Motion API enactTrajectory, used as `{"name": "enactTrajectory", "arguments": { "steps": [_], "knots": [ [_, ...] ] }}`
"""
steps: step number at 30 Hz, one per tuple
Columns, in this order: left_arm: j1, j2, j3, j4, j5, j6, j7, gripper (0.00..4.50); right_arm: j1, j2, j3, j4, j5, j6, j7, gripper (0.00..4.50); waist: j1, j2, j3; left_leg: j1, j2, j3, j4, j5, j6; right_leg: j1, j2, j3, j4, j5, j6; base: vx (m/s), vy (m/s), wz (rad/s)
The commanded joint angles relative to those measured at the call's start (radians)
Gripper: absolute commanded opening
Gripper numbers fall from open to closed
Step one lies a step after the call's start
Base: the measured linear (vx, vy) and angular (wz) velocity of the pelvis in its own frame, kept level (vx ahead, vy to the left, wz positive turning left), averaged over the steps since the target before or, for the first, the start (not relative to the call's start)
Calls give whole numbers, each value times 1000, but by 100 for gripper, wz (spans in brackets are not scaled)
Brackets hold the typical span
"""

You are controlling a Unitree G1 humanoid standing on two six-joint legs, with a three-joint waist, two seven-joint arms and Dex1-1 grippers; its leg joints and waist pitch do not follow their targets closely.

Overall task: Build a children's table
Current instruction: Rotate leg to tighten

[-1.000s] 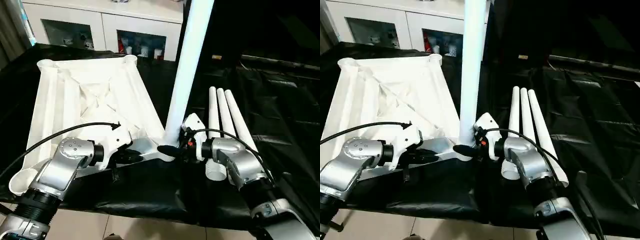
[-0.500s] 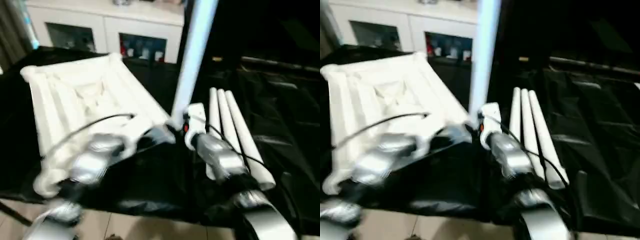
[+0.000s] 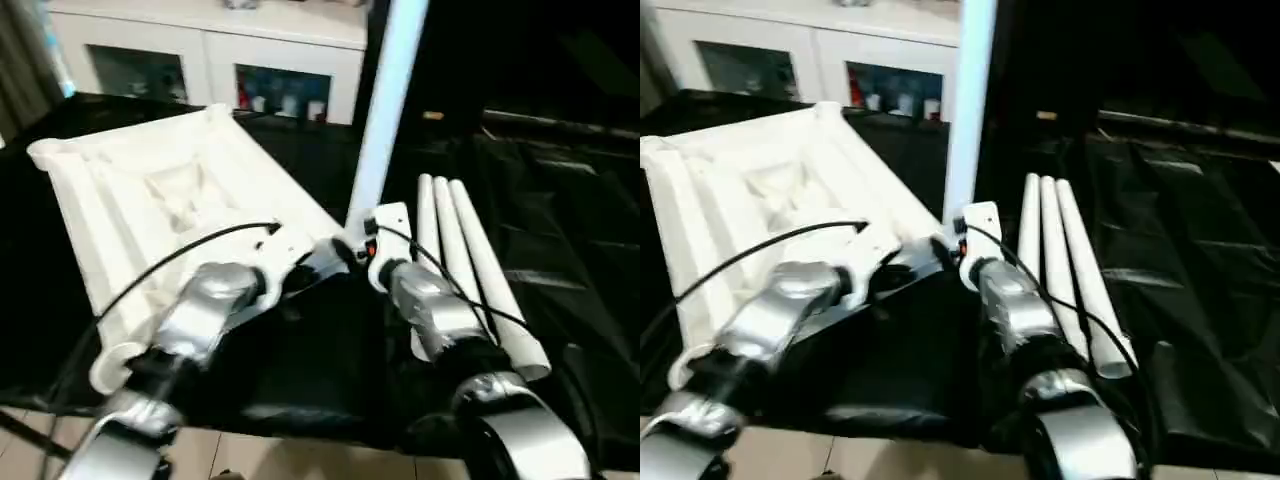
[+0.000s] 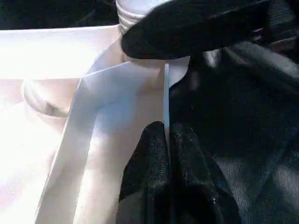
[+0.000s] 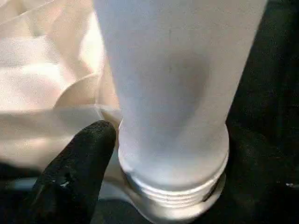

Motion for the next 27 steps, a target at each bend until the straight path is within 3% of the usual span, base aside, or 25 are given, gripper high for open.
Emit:
{"name": "enactTrajectory", "arguments": {
  "steps": [1,4,6,10,14,22,27],
  "knots": [
    [35,3,6,-35,-66,-55,-63,0,30,-16,63,-62,17,45,116,392,3,-6,-56,1,40,-12,-64,-210,16,45,-90,56,-90,-296,-124,0,0,0],
    [89,75,12,-111,-123,-65,-199,0,84,-113,100,-170,32,71,291,392,6,-4,-58,-1,43,-12,-64,-193,24,47,-89,57,-86,-264,-127,0,0,0],
    [101,94,15,-131,-143,-57,-235,0,91,-133,106,-186,30,69,332,392,5,-1,-57,4,42,-10,-64,-198,28,42,-84,56,-87,-252,-152,0,0,0],
    [127,141,14,-168,-171,-42,-308,0,102,-168,115,-218,37,76,407,392,5,0,-55,3,43,-10,-65,-202,24,43,-85,57,-85,-257,-160,0,0,0],
    [136,160,20,-172,-172,-43,-317,0,102,-184,127,-238,41,101,428,392,5,-1,-55,4,43,-10,-65,-204,20,43,-84,56,-85,-262,-161,0,0,0],
    [140,172,32,-174,-175,-41,-313,0,107,-185,145,-246,33,114,461,316,6,-6,-56,4,43,-11,-65,-189,19,43,-85,56,-83,-258,-156,0,0,0],
    [125,138,31,-152,-155,-41,-253,0,111,-145,115,-217,31,98,371,290,6,-5,-53,4,42,-11,-66,-206,9,42,-87,57,-88,-297,-147,0,0,0]
  ]
}}
